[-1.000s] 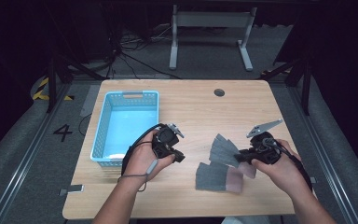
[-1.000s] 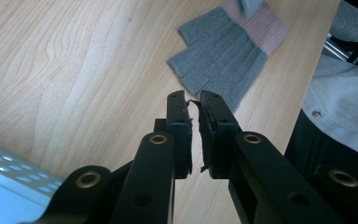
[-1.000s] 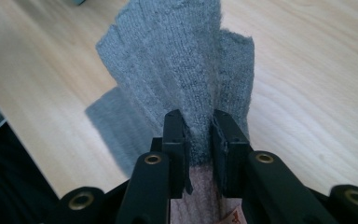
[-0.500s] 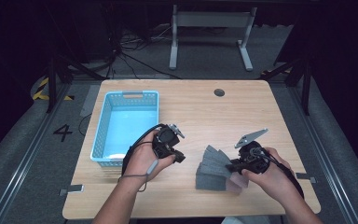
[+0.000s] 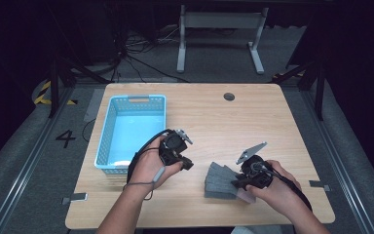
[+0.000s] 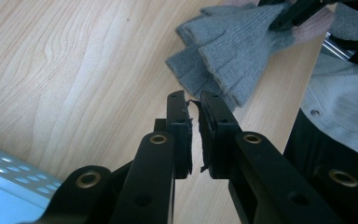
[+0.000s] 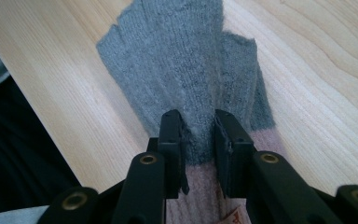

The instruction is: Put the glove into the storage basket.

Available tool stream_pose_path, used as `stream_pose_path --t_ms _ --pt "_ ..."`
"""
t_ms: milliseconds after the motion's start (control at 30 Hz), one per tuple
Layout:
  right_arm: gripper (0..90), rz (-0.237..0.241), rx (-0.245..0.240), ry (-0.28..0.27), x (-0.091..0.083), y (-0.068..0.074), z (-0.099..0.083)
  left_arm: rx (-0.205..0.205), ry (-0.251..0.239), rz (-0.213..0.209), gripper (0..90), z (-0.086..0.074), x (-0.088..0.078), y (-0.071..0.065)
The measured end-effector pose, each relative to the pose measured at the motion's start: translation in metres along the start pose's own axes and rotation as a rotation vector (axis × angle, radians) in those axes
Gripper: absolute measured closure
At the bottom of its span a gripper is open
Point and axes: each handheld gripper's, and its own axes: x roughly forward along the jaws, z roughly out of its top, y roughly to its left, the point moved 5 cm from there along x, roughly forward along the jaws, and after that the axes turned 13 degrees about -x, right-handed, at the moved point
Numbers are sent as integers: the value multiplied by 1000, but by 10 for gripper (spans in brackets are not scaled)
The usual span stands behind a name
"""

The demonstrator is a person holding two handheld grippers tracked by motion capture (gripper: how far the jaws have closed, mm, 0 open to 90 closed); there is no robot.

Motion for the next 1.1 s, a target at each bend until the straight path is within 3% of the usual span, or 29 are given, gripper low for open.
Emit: stream_pose_path --t_ms 367,600,833,1100 --pt "739 -19 -50 56 11 5 3 -5 0 1 821 0 1 1" --pt "735 -36 -52 82 13 3 4 -8 3 0 821 0 2 1" --pt "731 -16 -83 96 15 7 4 -9 4 1 821 0 2 0" --pt "728 -11 -78 101 20 5 4 -8 5 1 820 0 3 1"
